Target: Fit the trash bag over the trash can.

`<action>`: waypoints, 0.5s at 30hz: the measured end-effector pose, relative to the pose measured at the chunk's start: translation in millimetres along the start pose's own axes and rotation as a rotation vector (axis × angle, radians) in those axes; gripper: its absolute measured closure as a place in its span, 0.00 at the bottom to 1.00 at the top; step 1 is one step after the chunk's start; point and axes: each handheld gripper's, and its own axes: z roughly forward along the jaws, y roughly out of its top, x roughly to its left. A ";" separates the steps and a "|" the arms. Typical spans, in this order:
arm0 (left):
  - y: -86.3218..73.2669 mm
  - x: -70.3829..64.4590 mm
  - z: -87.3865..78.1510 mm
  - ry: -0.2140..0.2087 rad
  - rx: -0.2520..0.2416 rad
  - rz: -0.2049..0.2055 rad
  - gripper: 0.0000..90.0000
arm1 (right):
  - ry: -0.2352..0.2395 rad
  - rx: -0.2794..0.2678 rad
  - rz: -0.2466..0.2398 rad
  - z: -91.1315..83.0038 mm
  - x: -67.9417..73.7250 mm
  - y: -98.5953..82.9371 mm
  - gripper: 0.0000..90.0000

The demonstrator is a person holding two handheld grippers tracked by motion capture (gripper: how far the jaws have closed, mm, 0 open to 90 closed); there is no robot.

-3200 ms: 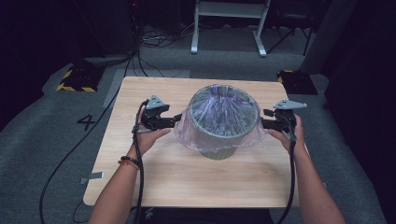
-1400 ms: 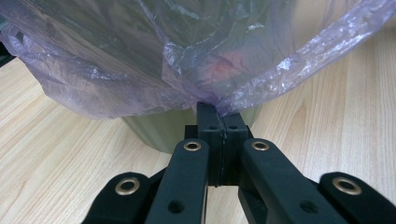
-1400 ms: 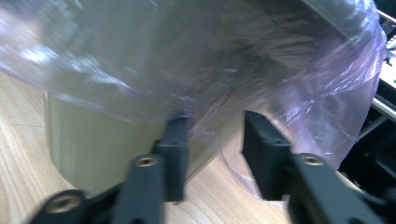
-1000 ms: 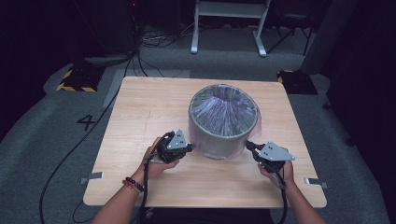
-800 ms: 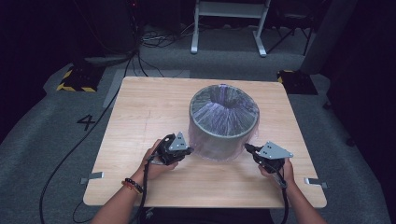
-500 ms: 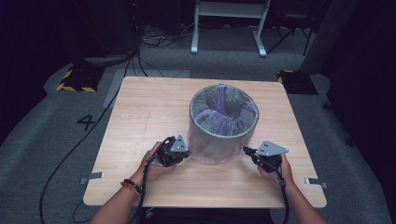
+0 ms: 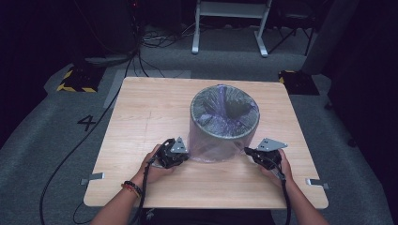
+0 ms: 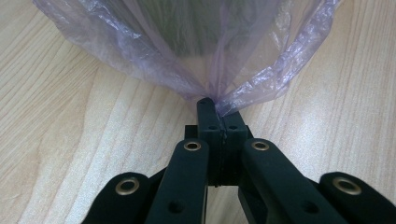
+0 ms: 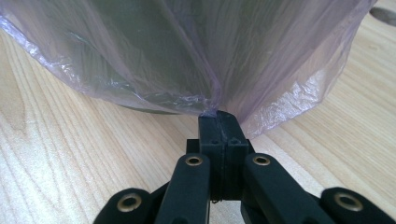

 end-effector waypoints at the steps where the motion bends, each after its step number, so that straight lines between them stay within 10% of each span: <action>1: -0.9 0.4 0.3 -0.003 -0.010 -0.013 1.00 | 0.001 0.003 0.002 0.7 -0.3 -0.3 1.00; 15: -8.2 5.9 0.7 -0.043 -0.061 -0.066 0.96 | 0.053 0.048 0.053 4.3 -6.3 -2.9 1.00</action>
